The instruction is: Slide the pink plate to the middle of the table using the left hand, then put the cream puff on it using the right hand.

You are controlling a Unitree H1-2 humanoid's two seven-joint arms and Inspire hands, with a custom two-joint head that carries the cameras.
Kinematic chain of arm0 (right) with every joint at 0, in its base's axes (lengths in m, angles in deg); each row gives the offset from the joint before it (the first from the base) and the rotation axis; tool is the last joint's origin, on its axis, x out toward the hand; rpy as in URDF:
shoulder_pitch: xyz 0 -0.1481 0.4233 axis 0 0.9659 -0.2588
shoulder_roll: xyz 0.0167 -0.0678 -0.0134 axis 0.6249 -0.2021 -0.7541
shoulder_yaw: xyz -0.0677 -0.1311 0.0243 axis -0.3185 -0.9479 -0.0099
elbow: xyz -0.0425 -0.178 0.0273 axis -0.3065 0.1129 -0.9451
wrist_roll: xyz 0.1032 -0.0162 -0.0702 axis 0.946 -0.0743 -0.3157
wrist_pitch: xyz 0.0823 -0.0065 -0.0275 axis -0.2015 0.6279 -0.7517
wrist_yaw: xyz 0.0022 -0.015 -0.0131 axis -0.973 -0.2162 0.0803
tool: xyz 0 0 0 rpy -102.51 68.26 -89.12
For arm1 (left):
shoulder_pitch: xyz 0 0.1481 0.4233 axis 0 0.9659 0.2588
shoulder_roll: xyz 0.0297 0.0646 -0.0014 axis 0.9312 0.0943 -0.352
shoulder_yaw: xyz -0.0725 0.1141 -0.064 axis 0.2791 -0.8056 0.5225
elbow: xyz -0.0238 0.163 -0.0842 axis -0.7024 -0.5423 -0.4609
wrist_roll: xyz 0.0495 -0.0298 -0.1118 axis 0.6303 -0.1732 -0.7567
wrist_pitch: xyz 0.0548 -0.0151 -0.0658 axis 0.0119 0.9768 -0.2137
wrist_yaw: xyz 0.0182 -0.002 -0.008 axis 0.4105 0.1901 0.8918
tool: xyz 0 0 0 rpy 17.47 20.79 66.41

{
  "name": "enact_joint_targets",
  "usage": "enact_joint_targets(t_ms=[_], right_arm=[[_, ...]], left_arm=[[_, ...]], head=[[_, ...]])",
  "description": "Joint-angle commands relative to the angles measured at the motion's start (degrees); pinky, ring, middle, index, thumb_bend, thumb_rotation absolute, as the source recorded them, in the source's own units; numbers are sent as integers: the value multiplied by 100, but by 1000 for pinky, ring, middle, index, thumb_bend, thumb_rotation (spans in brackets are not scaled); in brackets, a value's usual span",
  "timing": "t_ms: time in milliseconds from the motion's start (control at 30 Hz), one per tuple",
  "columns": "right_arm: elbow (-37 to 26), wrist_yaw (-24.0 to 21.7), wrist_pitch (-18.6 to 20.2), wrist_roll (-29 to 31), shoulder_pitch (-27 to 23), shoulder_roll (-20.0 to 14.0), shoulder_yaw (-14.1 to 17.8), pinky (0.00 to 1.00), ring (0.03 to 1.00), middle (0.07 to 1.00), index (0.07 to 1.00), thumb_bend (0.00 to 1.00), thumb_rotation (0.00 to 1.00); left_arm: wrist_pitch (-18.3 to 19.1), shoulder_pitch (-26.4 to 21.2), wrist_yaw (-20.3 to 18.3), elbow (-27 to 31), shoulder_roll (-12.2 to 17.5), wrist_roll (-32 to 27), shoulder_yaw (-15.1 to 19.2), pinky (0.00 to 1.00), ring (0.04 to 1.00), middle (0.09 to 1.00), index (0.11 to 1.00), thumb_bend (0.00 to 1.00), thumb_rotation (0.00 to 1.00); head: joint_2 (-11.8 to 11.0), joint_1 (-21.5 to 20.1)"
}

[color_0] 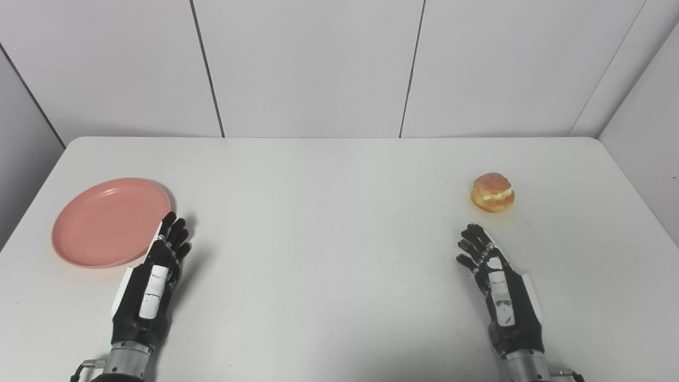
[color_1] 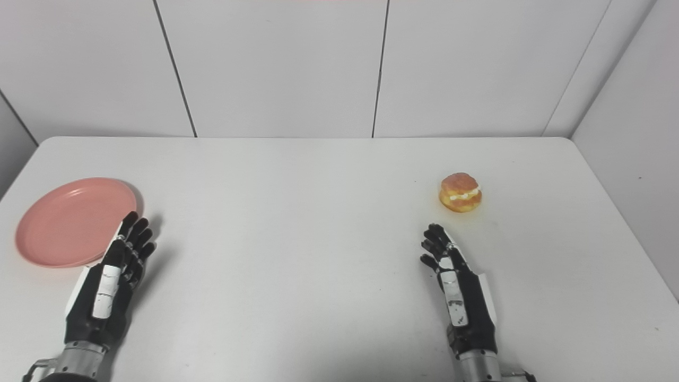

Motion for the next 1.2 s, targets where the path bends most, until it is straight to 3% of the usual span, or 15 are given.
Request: enact_joint_targets(t_ms=[0, 300, 433, 567, 867, 1167], right_arm=[[-133, -10, -16, 19, -83, -35, 28, 852, 883, 893, 881, 911, 965], [39, -128, -85, 141, -79, -141, 40, 873, 886, 900, 890, 912, 961], [304, -253, -282, 268, -85, -294, 106, 879, 890, 905, 897, 911, 963], [707, -424, -550, 443, -144, -439, 208, 880, 891, 910, 907, 896, 973], [1713, -807, -1154, 698, -366, -736, 344, 903, 909, 922, 921, 859, 1000], [2204, -994, -1334, 835, -521, -823, 428, 927, 923, 933, 926, 847, 1000]], left_arm=[[-178, 129, -5, -232, -75, -4, -16, 1000, 1000, 988, 978, 912, 861], [-277, 93, 52, -389, -161, 167, -82, 1000, 1000, 984, 973, 909, 860], [-437, 86, 128, -512, -286, 434, -195, 1000, 997, 987, 979, 888, 886], [-579, 49, 193, -675, -460, 629, -297, 1000, 981, 980, 981, 935, 877], [-881, -43, 406, -1053, -736, 1087, -524, 1000, 1000, 1000, 1000, 883, 885], [-1328, -175, 557, -1545, -856, 1326, -581, 1000, 1000, 998, 988, 872, 875]], head=[[-8, 8], [-239, 323], [-584, 857], [-844, 1132], [-1535, 1698], [-1859, 2006]])
